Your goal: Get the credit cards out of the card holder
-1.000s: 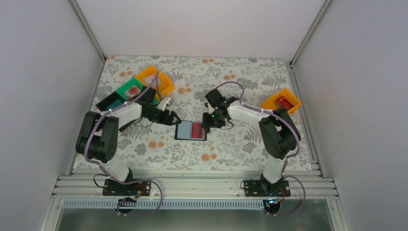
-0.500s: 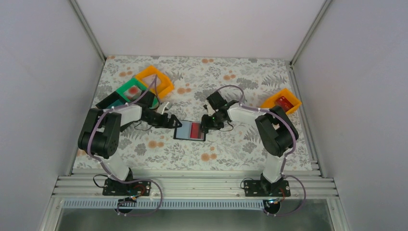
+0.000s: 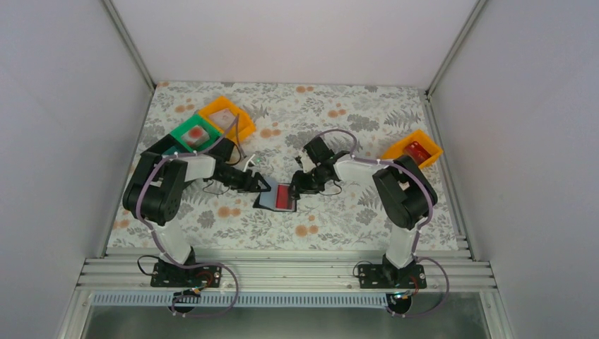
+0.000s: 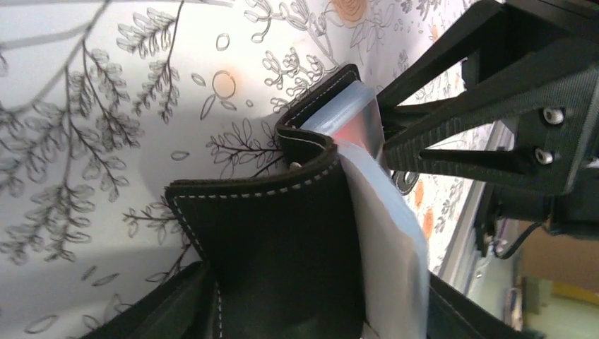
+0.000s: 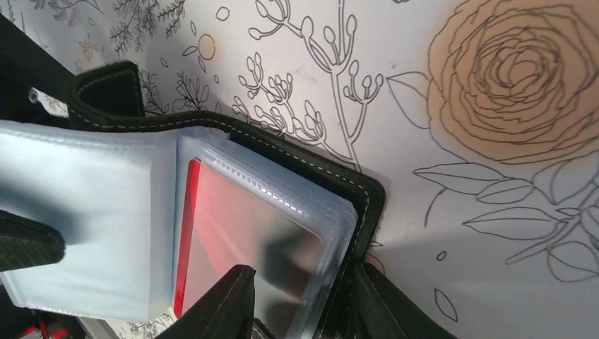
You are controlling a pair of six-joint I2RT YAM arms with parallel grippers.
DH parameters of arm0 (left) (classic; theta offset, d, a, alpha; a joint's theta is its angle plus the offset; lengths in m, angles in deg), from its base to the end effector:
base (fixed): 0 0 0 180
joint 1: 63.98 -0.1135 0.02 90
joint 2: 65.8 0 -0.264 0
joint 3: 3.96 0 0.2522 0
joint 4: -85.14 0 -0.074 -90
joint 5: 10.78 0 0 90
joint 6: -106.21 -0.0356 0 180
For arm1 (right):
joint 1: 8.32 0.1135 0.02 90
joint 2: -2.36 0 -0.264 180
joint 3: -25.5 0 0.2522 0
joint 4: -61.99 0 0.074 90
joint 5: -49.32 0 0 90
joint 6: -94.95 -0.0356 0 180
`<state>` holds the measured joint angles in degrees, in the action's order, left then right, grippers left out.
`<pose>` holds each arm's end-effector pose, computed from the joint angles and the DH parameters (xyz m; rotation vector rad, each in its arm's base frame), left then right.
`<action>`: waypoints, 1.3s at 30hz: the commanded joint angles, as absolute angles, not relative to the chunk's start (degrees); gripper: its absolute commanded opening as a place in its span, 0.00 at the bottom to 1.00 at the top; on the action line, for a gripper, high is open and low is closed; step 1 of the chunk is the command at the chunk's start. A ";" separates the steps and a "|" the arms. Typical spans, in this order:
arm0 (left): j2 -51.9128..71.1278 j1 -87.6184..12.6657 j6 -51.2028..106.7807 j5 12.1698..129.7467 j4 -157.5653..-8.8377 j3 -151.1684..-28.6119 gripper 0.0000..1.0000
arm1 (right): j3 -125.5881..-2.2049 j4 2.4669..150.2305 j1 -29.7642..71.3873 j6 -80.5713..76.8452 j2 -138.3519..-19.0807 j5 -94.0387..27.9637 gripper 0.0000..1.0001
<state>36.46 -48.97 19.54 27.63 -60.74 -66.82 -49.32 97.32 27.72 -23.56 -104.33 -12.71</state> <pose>0.2808 -0.1042 0.1192 0.4626 2.6660 -1.3502 0.2739 0.2199 0.1360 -0.3383 2.9064 0.9300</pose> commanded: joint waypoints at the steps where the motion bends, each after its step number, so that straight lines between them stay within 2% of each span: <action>1: 38.20 -47.29 18.14 26.81 -59.44 -66.60 0.58 | -48.47 95.70 28.56 -24.37 -105.49 -10.15 0.37; 5: 38.61 -46.64 17.31 24.91 -58.96 -67.29 0.28 | -48.30 95.73 28.52 -24.30 -104.97 -10.15 0.37; 7: 38.83 -46.51 16.36 23.63 -58.19 -67.99 0.07 | -48.10 95.70 28.51 -24.04 -104.46 -9.84 0.37; 8: 38.82 -46.51 15.90 23.36 -57.71 -68.36 0.03 | -48.07 95.78 28.47 -23.74 -103.94 -9.74 0.37; 12: 37.34 -46.52 12.69 23.39 -54.90 -70.64 0.02 | -46.62 95.57 26.97 -21.63 -99.13 -9.79 0.40; 16: 32.15 -46.51 5.33 24.86 -49.54 -75.54 0.02 | -43.03 92.23 23.59 -18.44 -90.82 -7.43 0.49; 18: 29.31 -46.45 0.68 25.09 -45.22 -79.28 0.02 | -41.22 90.24 22.16 -16.54 -86.92 -5.64 0.58; 23: 23.89 -45.29 -9.19 23.43 -31.37 -89.34 0.02 | -40.14 85.95 19.81 -12.35 -79.11 -2.65 0.87; 27: 21.34 -42.71 -17.25 23.91 -20.68 -100.16 0.02 | -41.04 83.40 19.27 -8.83 -73.75 0.56 0.98; 35: 17.88 -39.51 -23.97 23.28 -8.59 -115.39 0.02 | -40.90 76.70 19.10 -4.99 -64.59 8.30 0.99; 37: 17.31 -38.86 -25.47 22.43 -6.80 -117.40 0.02 | -41.00 75.79 19.06 -4.62 -63.46 12.20 0.96; 39: 16.92 -38.65 -24.89 22.31 -6.98 -118.78 0.02 | -41.04 75.10 19.13 -4.35 -62.47 15.55 0.89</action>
